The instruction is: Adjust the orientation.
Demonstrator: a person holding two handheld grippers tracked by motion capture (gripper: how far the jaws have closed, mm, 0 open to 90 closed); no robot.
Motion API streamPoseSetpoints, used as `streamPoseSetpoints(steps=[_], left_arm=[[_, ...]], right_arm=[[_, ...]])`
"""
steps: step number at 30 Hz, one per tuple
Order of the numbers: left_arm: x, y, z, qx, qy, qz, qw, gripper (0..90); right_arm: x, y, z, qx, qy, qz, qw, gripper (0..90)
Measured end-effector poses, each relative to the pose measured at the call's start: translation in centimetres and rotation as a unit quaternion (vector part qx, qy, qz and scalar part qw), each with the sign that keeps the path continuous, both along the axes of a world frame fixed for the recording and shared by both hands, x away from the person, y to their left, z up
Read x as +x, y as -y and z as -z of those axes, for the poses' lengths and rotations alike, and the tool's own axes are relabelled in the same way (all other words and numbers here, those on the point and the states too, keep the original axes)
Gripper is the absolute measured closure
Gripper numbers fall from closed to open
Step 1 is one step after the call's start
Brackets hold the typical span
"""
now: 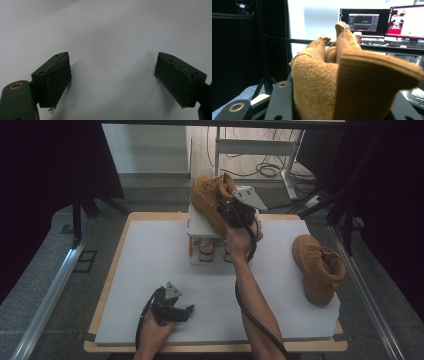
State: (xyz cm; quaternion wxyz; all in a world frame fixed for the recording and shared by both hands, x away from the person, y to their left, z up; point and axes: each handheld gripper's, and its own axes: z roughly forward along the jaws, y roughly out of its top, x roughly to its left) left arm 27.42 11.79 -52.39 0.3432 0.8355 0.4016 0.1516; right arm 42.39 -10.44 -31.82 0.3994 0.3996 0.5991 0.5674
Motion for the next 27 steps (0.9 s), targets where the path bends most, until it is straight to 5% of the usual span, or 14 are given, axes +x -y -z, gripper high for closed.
streamPoseSetpoints(steps=[13, 20, 27], left_arm=[[0.0, 0.0, 0.0, 0.000, 0.000, -0.001, 1.0000, 13.6], [0.0, 0.0, 0.0, 0.000, 0.001, -0.002, 1.0000, 13.6], [0.0, 0.0, 0.0, 0.000, 0.001, -0.002, 1.0000, 13.5]], right_arm=[[1.6, -0.1, 0.7, 0.013, -0.014, 0.000, 0.9998, 51.4], [1.8, 1.0, 1.1, 0.017, -0.034, -0.019, 0.9991, 32.5], [2.1, 1.0, 0.8, -0.008, -0.050, -0.032, 0.9982, 17.0]])
